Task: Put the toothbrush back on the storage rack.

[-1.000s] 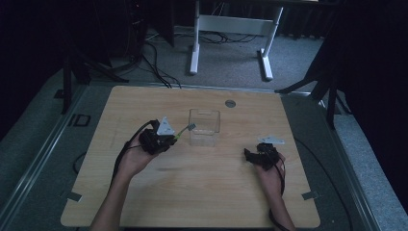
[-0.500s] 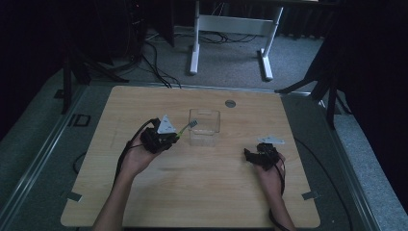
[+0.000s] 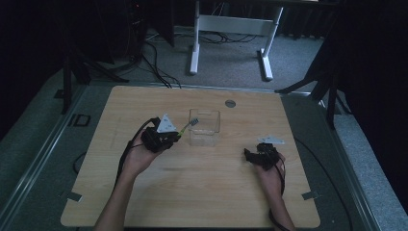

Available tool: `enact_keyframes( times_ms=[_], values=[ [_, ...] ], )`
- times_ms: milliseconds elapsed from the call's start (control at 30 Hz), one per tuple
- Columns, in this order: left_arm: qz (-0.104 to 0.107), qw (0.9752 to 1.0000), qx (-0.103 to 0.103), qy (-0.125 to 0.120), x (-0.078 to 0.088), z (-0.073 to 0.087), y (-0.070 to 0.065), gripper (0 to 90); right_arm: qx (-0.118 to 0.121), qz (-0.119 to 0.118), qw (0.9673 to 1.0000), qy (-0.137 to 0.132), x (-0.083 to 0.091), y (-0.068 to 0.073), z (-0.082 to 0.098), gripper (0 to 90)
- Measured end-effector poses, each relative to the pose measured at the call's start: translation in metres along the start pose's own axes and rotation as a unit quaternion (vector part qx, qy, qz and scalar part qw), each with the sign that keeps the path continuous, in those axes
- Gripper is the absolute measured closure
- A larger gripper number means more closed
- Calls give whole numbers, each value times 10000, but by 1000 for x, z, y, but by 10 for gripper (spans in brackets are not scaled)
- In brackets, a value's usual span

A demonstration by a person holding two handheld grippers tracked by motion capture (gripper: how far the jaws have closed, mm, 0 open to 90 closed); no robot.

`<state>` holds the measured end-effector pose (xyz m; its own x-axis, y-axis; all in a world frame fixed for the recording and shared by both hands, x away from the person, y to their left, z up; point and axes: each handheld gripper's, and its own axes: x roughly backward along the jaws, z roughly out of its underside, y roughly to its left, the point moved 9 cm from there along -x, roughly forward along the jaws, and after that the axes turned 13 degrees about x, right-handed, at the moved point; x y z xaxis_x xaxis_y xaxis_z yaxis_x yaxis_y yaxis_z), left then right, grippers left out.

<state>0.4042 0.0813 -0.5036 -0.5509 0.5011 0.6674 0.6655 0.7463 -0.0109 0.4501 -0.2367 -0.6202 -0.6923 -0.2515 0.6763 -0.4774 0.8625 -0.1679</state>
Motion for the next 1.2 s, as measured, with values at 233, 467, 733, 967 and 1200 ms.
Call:
enact_keyframes(
  times_ms=[233,467,733,967,1200],
  values=[
    [84,9999,72,-70,0,-2,-1,816,1,-1,10000,1,0,0,0,272],
    [152,9996,158,-157,0,-5,-1,816,7,0,10000,-1,0,0,0,273],
    [147,9994,228,-226,0,-7,0,816,8,0,10000,-1,0,0,0,272],
    [158,9990,310,-297,0,-9,1,817,7,0,10000,-1,0,0,0,272],
    [152,9983,395,-405,0,-12,1,817,4,-2,10000,0,0,0,0,272]
  ],
)
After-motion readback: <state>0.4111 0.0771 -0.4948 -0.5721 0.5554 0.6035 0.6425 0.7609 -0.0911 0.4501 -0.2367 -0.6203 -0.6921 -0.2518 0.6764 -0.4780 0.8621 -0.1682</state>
